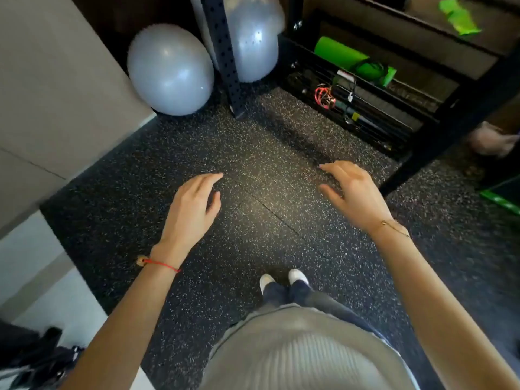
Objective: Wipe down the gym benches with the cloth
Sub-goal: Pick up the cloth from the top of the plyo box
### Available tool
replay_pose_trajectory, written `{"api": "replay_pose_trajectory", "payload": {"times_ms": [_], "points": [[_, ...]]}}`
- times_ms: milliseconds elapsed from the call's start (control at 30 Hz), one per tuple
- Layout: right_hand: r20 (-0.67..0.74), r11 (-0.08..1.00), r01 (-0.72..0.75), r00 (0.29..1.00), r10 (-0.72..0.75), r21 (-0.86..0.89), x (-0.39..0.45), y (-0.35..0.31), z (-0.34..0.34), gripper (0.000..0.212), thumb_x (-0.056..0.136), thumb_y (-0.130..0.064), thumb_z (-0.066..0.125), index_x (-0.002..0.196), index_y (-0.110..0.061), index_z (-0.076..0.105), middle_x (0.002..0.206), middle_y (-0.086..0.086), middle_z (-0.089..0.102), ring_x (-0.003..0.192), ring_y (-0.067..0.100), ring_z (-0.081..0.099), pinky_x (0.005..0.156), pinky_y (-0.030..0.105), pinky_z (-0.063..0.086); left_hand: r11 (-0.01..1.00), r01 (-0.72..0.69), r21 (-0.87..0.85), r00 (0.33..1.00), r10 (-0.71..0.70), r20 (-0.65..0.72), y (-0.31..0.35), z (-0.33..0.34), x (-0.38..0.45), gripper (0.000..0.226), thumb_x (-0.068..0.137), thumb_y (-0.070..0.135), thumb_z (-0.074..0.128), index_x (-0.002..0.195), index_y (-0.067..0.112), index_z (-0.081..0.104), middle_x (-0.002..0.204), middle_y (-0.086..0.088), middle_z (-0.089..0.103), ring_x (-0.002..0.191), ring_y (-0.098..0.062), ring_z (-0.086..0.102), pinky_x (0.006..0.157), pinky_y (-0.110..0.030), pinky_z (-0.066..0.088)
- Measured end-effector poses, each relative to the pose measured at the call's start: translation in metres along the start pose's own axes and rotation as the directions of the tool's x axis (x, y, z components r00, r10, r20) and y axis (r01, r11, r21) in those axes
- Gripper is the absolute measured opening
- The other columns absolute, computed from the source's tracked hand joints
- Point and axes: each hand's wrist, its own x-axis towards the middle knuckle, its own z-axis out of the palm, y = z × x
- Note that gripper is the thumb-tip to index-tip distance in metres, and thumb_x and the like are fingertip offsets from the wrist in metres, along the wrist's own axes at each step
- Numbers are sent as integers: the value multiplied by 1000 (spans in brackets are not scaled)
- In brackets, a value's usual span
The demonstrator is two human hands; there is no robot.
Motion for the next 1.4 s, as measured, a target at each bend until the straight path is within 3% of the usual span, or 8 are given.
{"api": "replay_pose_trajectory", "payload": {"times_ms": [100,233,400,767,833,967,1167,1400], "points": [[-68,994,-110,992,110,5,-35,20,-9,37,93,-24,59,127,-11,54,117,4,61,112,20,54,101,29,36,997,-67,-45,997,68,29,27,16,10,37,97,14,54,133,10,54,129,-8,61,119,-22,56,105,-38,44],[-114,963,-267,956,269,39,-94,48,-16,36,92,-24,59,127,-15,54,119,2,60,114,20,53,103,39,41,987,-136,-86,985,144,94,78,43,19,37,97,16,53,134,11,54,130,-6,60,120,-21,55,106,-37,43],[-169,905,-422,890,424,50,-180,94,-37,37,94,-28,55,128,-15,53,123,1,59,117,19,52,104,36,41,965,-232,-119,956,249,157,166,81,26,37,98,18,53,135,12,53,133,-4,59,123,-17,53,108,-24,31],[-285,726,-687,690,665,31,-385,230,-127,38,94,-30,56,129,-15,54,119,2,62,117,22,53,101,38,43,868,-412,-278,849,477,229,407,183,24,37,98,21,52,134,15,54,133,-3,59,123,-18,53,107,-36,43],[-308,697,-716,652,692,49,-409,249,-141,37,94,-28,57,128,-15,55,118,3,62,115,22,53,100,38,44,844,-447,-298,822,519,236,441,197,27,36,98,20,52,134,14,55,132,-2,59,122,-17,53,106,-34,42],[-317,629,-772,576,753,93,-441,288,-155,38,94,-29,57,129,-16,54,120,2,61,116,22,53,100,38,44,807,-510,-297,768,583,266,497,224,39,35,98,22,52,133,19,54,132,2,59,123,-15,51,105,-26,38],[-322,549,-816,478,817,182,-464,361,-166,37,94,-29,56,130,-17,53,121,0,60,116,17,52,99,34,44,753,-572,-324,691,656,304,577,279,83,35,97,18,53,132,14,57,130,-1,60,123,-17,53,108,-32,38],[-338,464,-864,385,859,196,-469,494,-219,38,94,-29,56,130,-17,53,119,0,61,113,18,53,97,30,41,697,-624,-352,634,716,294,703,341,181,35,97,18,53,132,15,57,130,-1,60,123,-18,53,108,-35,40]]}}
